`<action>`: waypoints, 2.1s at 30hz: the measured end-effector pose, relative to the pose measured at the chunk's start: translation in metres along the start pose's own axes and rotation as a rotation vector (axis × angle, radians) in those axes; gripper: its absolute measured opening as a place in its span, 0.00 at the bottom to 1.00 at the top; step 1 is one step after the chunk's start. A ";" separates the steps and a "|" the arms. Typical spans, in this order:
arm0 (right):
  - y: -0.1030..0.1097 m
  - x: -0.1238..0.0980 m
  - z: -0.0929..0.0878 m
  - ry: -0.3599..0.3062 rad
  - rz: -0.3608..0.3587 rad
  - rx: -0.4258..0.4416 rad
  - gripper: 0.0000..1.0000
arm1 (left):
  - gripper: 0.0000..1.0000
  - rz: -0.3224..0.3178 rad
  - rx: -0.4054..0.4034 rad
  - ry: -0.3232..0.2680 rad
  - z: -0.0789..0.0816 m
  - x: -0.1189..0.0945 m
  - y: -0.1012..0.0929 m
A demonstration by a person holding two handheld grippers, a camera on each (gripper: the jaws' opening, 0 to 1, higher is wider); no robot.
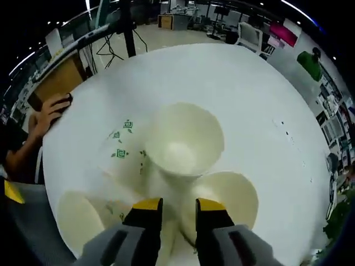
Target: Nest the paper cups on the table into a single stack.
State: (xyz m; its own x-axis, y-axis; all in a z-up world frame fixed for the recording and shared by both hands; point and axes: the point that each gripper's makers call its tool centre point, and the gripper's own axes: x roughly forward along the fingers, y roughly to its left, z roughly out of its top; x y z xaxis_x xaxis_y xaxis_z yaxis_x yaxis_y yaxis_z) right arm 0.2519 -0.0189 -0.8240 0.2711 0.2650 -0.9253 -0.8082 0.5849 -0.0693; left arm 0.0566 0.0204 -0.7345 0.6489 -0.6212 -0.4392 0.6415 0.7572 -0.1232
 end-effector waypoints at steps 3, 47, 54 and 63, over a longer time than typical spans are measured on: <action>-0.004 0.003 -0.001 0.007 -0.007 -0.007 0.07 | 0.47 0.001 -0.002 0.000 0.000 0.000 0.000; 0.027 -0.136 0.049 -0.238 -0.023 -0.287 0.00 | 0.50 0.004 0.000 -0.017 0.004 -0.001 0.001; 0.062 -0.143 0.052 -0.232 0.036 -0.364 0.00 | 0.50 0.008 0.000 -0.019 0.004 -0.001 0.003; 0.097 -0.139 0.041 -0.184 0.099 -0.440 0.00 | 0.50 0.007 0.009 -0.014 0.003 -0.001 0.001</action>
State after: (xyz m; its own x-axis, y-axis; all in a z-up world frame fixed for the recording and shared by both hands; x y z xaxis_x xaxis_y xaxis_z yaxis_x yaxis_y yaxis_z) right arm 0.1572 0.0320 -0.6864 0.2373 0.4575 -0.8570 -0.9685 0.1803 -0.1719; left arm 0.0580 0.0215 -0.7312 0.6588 -0.6190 -0.4276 0.6406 0.7595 -0.1126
